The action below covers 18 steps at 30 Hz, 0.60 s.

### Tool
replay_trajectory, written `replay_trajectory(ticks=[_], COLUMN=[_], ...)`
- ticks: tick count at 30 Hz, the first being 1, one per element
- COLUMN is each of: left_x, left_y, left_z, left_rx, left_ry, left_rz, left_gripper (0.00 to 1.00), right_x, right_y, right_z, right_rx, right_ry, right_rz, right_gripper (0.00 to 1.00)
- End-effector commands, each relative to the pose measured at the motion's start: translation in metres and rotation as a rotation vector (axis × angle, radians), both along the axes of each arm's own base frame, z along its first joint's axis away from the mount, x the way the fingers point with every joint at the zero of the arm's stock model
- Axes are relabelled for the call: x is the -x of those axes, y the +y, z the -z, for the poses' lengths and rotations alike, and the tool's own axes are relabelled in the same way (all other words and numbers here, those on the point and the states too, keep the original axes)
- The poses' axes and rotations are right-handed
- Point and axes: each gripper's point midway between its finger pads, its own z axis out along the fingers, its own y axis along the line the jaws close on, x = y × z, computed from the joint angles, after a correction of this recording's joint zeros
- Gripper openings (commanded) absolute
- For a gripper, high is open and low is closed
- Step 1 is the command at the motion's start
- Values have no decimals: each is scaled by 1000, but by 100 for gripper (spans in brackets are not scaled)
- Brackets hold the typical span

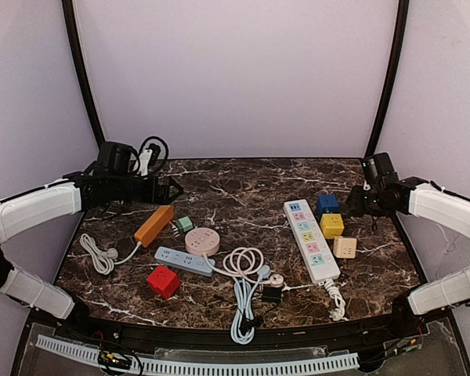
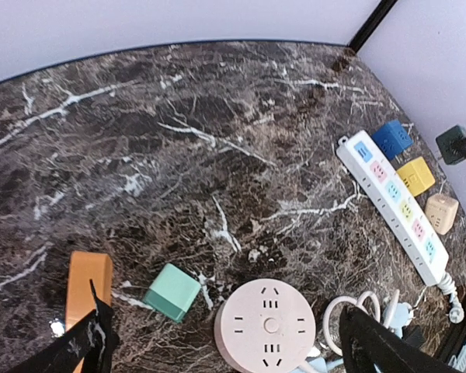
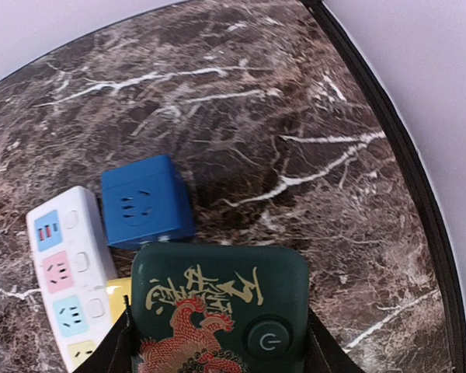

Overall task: Pull the plug off the socket
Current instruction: Place the plug at the center of the board.

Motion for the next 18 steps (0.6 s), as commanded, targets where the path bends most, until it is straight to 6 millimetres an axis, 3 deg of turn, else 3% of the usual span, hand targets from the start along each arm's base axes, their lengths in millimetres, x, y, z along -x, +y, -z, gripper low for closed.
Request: replay_trajectory(ticks=[1,6,11,15,18], left_x=[-4,5,5,5,5], left_y=[32,31,51,62,67], left_z=[-26,-22,-5,-1,3], left_rx=[45,141,90,53,42], left_ry=[-80,-36,-20,-25,-21], left_rz=[-133,-164,-258,-290,-304], left_gripper=[99,99,99,99,99], right_x=[2,-4,-5,-5,-5], right_y=[-17,-23,-20,-19,-21], right_z=[24,45,66,70,69], right_rx=[-84,-94,-117,-123,-116], right_ry=[67,126,181,182,177], right_rz=[29,37,40,45,53], right_gripper=[0,0,15,36,62])
